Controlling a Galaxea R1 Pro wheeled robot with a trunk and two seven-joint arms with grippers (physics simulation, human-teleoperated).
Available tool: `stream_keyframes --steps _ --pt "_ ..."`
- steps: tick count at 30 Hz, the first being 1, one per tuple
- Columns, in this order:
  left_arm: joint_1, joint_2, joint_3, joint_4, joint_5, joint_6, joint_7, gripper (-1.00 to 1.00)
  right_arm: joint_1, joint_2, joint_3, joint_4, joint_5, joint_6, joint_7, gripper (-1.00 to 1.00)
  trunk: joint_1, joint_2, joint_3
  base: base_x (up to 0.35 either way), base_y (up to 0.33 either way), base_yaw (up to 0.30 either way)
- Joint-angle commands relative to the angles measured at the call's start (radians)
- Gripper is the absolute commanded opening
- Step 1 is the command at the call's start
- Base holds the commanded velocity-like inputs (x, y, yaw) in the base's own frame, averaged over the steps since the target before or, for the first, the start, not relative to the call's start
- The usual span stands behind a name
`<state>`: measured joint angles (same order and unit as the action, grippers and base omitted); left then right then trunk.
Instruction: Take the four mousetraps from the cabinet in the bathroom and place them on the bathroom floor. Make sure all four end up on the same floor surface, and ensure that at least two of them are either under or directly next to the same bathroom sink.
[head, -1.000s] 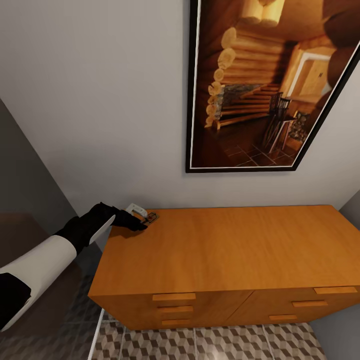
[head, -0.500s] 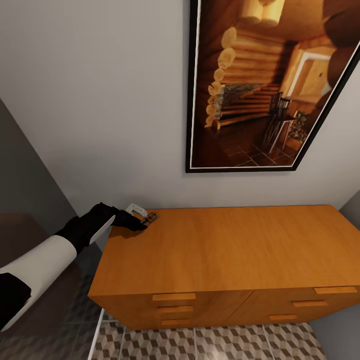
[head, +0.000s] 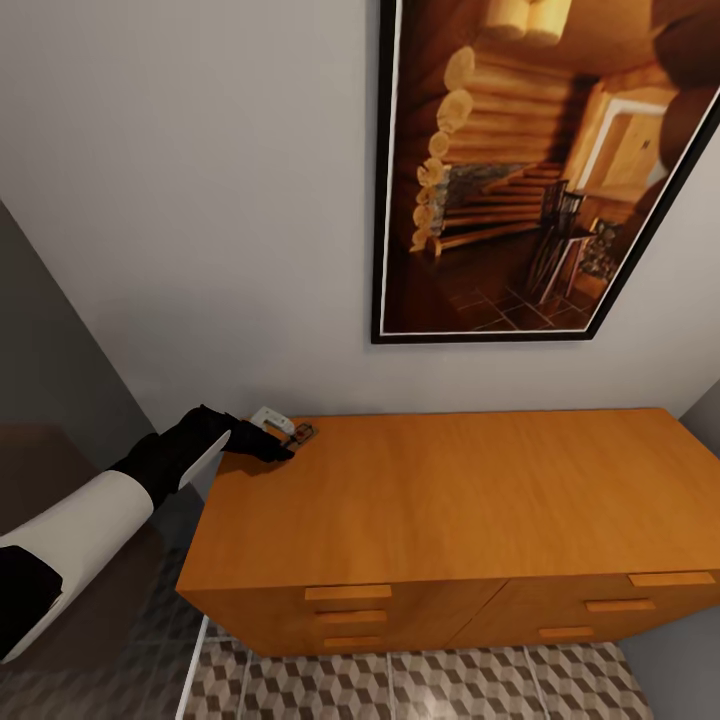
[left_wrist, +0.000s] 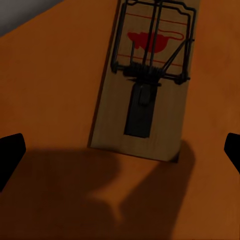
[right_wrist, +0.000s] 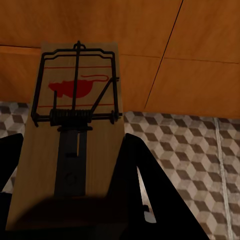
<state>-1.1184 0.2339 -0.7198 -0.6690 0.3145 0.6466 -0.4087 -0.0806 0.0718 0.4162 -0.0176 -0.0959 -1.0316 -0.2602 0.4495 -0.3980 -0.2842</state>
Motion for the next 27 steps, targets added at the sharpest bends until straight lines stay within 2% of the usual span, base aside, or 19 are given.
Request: stream_keyframes --steps 1,27 --pt "-0.001 0.001 -0.004 -0.001 0.005 0.004 0.001 1.0 -0.001 0.0 0.009 0.001 -0.011 -0.003 -0.002 -1.0 0.001 -0.002 -0.002 0.0 0.0 0.0" --pt "-0.001 0.001 -0.003 -0.01 0.005 0.005 0.001 1.0 -0.001 0.001 0.009 0.001 -0.011 -0.003 -0.002 -1.0 0.001 -0.002 -0.008 0.0 0.0 0.0"
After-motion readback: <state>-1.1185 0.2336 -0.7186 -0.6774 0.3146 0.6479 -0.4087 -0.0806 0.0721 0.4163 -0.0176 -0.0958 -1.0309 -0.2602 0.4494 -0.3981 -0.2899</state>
